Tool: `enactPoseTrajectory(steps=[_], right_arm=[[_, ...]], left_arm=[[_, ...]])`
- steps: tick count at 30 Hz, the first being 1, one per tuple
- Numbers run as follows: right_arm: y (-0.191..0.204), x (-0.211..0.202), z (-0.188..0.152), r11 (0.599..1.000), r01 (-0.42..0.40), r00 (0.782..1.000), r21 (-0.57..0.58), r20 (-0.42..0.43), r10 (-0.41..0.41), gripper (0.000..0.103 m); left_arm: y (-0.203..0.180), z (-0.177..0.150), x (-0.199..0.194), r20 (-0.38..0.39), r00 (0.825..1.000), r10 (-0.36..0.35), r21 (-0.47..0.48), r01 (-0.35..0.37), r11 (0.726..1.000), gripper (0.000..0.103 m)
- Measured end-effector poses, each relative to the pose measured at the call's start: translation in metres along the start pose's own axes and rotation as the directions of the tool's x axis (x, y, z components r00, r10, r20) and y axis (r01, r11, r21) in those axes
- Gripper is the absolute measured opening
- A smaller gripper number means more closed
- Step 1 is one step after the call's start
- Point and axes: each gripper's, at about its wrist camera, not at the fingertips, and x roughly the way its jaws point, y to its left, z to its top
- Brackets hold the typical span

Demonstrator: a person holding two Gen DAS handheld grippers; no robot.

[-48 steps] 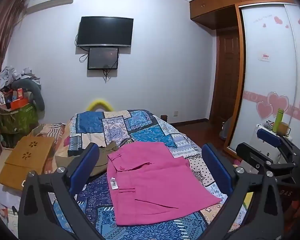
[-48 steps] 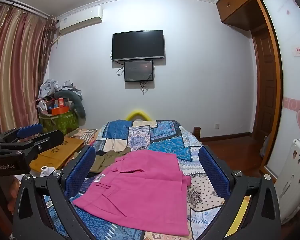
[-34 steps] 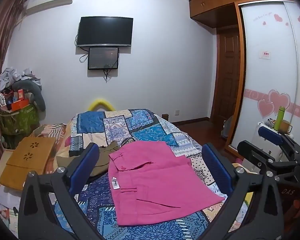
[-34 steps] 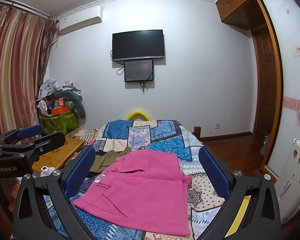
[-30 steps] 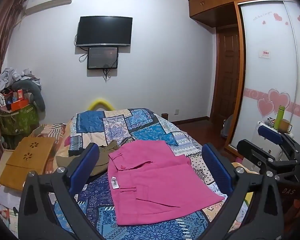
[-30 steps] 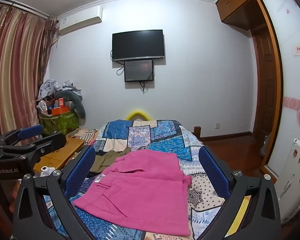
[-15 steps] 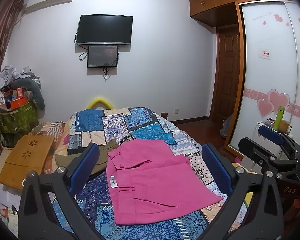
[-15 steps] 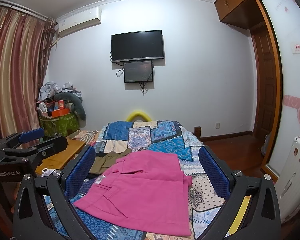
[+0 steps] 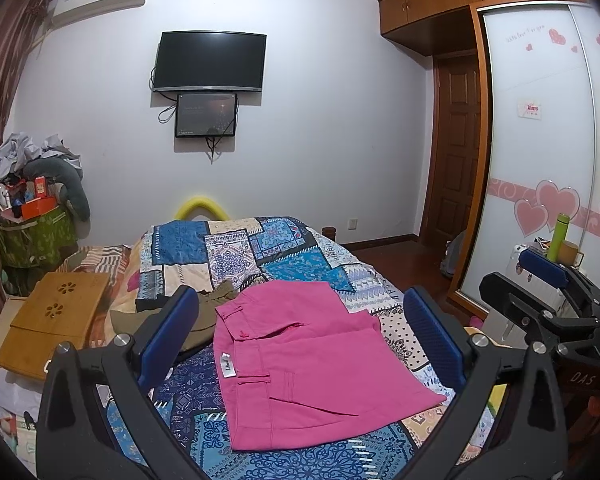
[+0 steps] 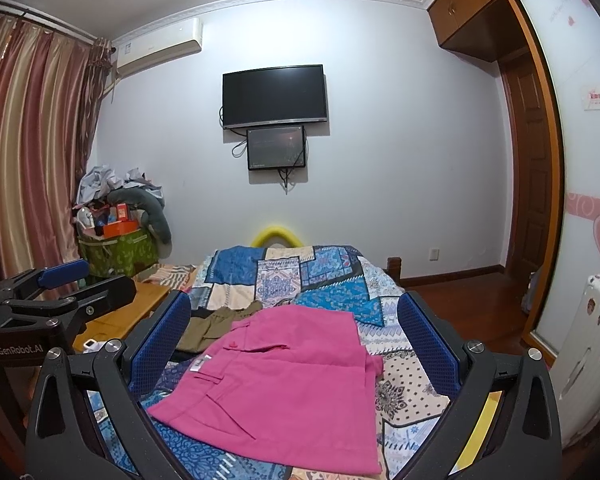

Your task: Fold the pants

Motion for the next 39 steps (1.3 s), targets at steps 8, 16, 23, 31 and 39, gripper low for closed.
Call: enactPoseTrajectory(steps=[8,16,23,31,39], right_arm=[[-0.0004,-0.0006,-0.0009,1.0,-0.001,1.0,0.001,0.002,0.001,0.103],[-0.001,-0.0008,-0.0008,1.0,0.0,1.0,0.001,0.003,0.0,0.103],[-0.0007,-0.0004,0.0006,1.0,-0.001,1.0,0.004,0.002,0.001,0.103],[-0.0003,-0.0003,0.0004,1.0,0.002,1.0,0.002,0.003,-0.002,0.103],[-0.002,0.0063,-0.0029,1.0,0.005,1.0,0.011,-0.013,-0.005,0.103]], left_arm=[[0.0004,-0.0004,0.0001,0.001,1.0,0.001,0.0,-0.001,1.0,0.103],[0.0004,-0.0004,0.0001,0.002,1.0,0.002,0.0,-0.002,1.0,0.103],[-0.0002,-0.0008,0.0001,0.003,1.0,0.004,-0.002,-0.004,1.0,0.103],[-0.0003,-0.0006,0.0005,0.003,1.0,0.007,-0.002,-0.007,1.0,0.103],[0.003,-0.0026,0.0099,-0.01,1.0,0.013,-0.007,-0.013,1.0,0.103]])
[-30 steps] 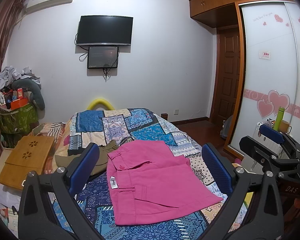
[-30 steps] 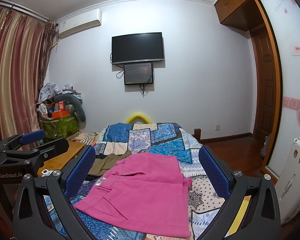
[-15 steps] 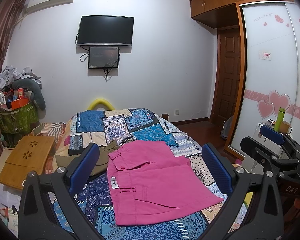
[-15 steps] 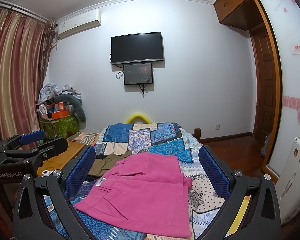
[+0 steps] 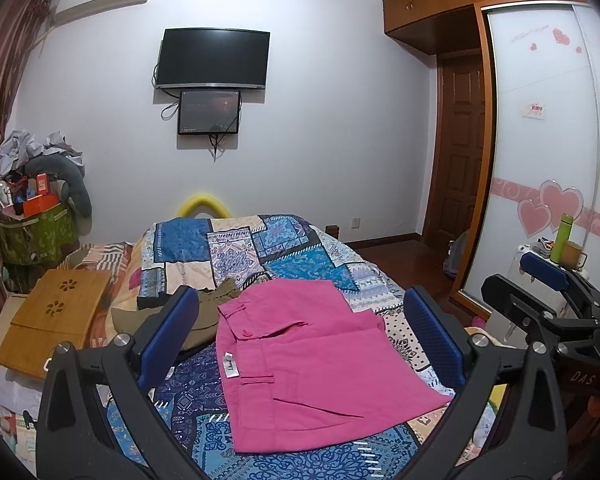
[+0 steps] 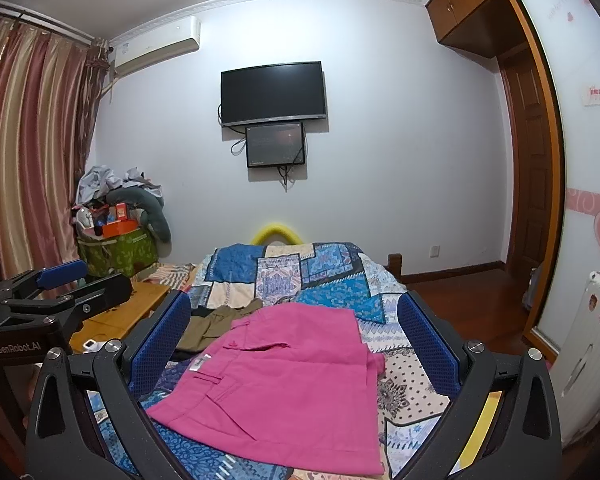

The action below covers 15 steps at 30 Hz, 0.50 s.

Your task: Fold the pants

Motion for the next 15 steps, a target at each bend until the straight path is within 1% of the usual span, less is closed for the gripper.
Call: enactPoseTrajectory(steps=[3,6,9,11,12,13,15], right_arm=[[-0.003,0.008,-0.004,1.0,-0.006,1.0,0.011,-0.02,0.006,0.103],[-0.009,0.025,-0.012,1.0,-0.008,0.998,0.03,-0.065,0.01,0.103],[-0.02,0.045,-0.022,0.999,-0.001,0.993,0.048,-0.117,0.007,0.103],[-0.03,0.057,-0.028,0.998,0.004,0.988,0.063,-0.155,0.006,0.103],[-0.037,0.068,-0.034,0.997,0.011,0.982,0.077,-0.187,0.004,0.103],[-0.04,0.071,-0.035,0.996,0.012,0.98,0.083,-0.199,0.005,0.103],[-0.053,0.088,-0.044,0.995,0.022,0.968,0.101,-0.25,0.004,0.103]], left_arm=[[0.006,-0.003,0.009,-0.013,1.0,0.004,-0.001,-0.004,1.0,0.103],[0.012,-0.005,0.029,-0.053,0.999,0.002,-0.004,-0.003,1.0,0.103],[0.022,-0.008,0.057,-0.103,0.994,0.019,-0.014,-0.021,1.0,0.103],[0.03,-0.012,0.078,-0.147,0.989,0.024,-0.017,-0.027,1.0,0.103],[0.035,-0.014,0.091,-0.175,0.984,0.028,-0.017,-0.032,0.999,0.103],[0.04,-0.017,0.101,-0.196,0.98,0.034,-0.018,-0.038,0.999,0.103],[0.048,-0.022,0.122,-0.24,0.97,0.036,-0.021,-0.042,0.999,0.103]])
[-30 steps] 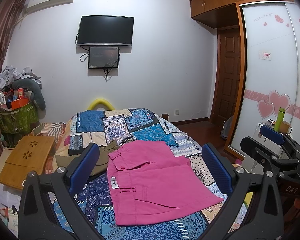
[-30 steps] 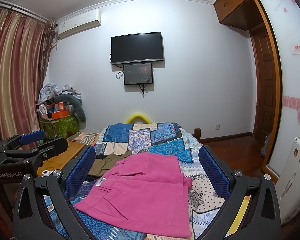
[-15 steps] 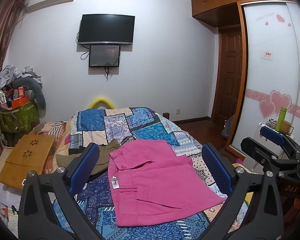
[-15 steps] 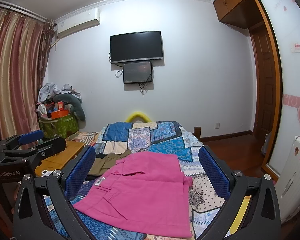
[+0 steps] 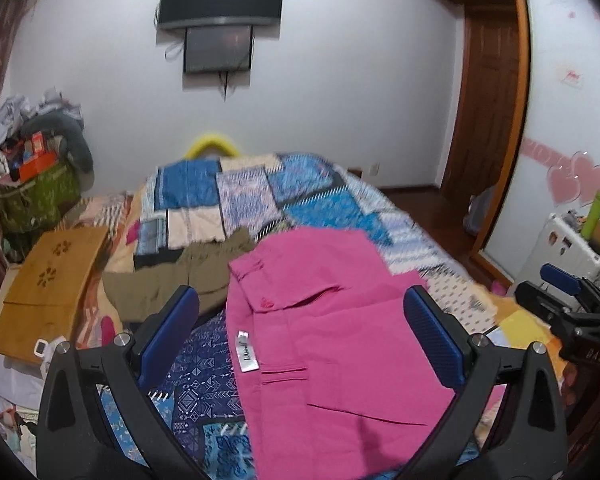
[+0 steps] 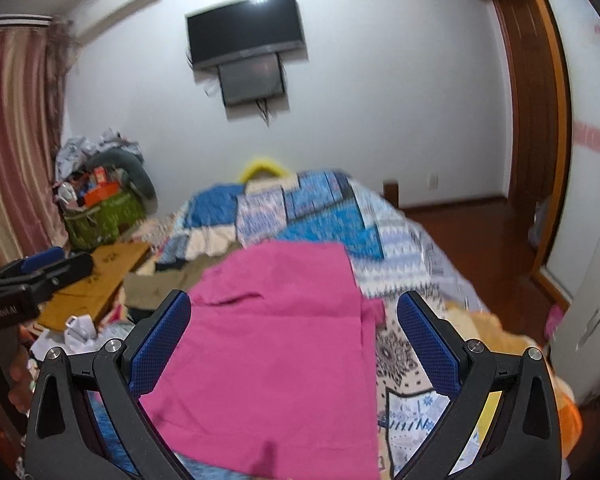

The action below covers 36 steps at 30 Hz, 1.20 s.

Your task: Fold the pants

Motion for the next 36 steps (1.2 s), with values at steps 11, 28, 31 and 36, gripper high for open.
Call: enactPoseTrajectory(steps=[11,28,31,36], right_arm=[[-0.059,0.072,-0.016,0.998,0.042,0.966,0.043,-0.256,-0.029,0.091],[-0.079,0.172,-0.027,0.992,-0.089,0.873,0.084,-0.473,0.119,0.049],[-0.079,0.183,-0.03,0.988,-0.12,0.859,0.1,-0.489,0.154,0.045],[-0.081,0.192,-0.032,0.974,-0.178,0.84,0.139,-0.494,0.224,0.023]], left_arm=[[0.042,-0.013,0.121,-0.301,0.953,0.021,0.013,-0.018,1.0,0.076],[0.055,-0.039,0.212,-0.539,0.826,-0.165,-0.096,0.134,0.986,0.046],[0.06,-0.04,0.216,-0.542,0.814,-0.208,-0.143,0.154,0.978,0.046],[0.062,-0.04,0.216,-0.535,0.815,-0.221,-0.134,0.177,0.975,0.042]])
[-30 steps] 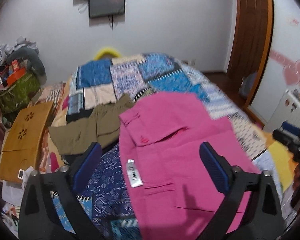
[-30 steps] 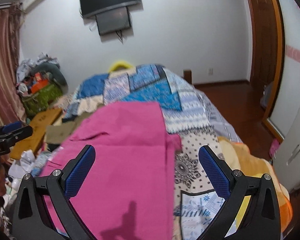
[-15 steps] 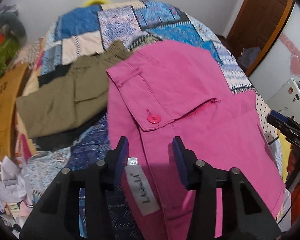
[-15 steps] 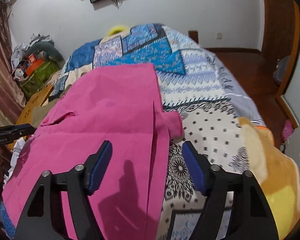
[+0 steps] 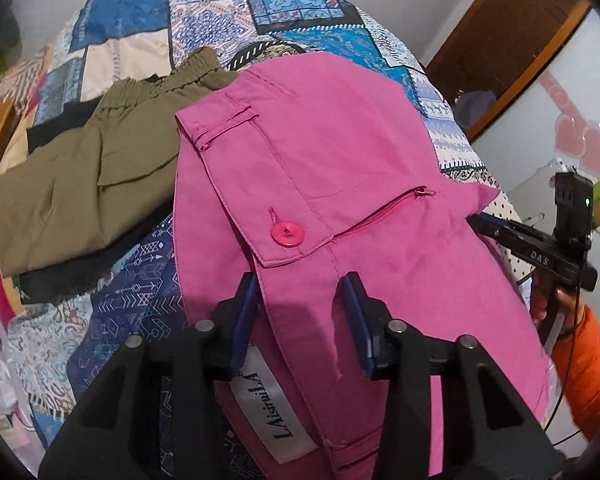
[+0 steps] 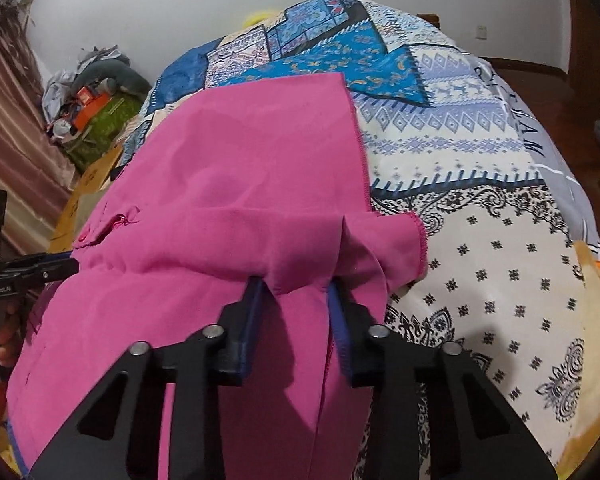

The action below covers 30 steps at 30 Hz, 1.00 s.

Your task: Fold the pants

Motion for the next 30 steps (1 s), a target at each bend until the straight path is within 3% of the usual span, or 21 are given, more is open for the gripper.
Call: enactPoseTrajectory(steps=[6,7,9,13,16,19,22,30], right_arm=[[0.012,0.003,-0.004,0.995,0.05,0.999,-0.086,-0.014,-0.051,0.009],[0.013,0.004,-0.002,0.994,0.062,0.998,-0.095,-0.015,-0.064,0.008],[0.016,0.005,-0.001,0.989,0.092,0.995,-0.115,-0.017,-0.094,0.007],[0.013,0.007,0.004,0.987,0.111,0.993,-0.117,-0.025,-0.114,0.006],[0.011,0.004,0.004,0.988,0.122,0.992,-0.096,-0.018,-0.124,0.006],[0.001,0.0,0.0,0.979,0.191,0.981,-0.07,-0.009,-0.193,0.001],[-0.021,-0.005,-0.004,0.967,0.254,0.966,-0.028,-0.033,-0.255,0.001],[-0.033,-0.048,-0.006,0.975,0.222,0.974,0.015,0.04,-0.223,0.002]], left_arm=[[-0.008,-0.001,0.0,0.015,0.997,0.082,0.057,-0.083,0.995,0.039],[-0.008,-0.002,0.0,0.022,0.993,0.116,0.061,-0.117,0.991,0.033],[-0.006,-0.004,0.001,0.037,0.982,0.186,0.076,-0.189,0.979,0.031],[0.005,-0.006,0.002,0.026,0.986,0.162,0.052,-0.163,0.985,0.031],[0.0,-0.007,0.003,0.035,0.98,0.195,0.092,-0.198,0.976,0.032],[-0.005,-0.009,0.004,0.052,0.971,0.233,0.127,-0.238,0.963,0.034],[-0.001,-0.009,0.005,0.059,0.972,0.226,0.117,-0.232,0.966,0.036],[0.001,0.001,-0.011,0.056,0.98,0.192,0.079,-0.196,0.977,0.036]])
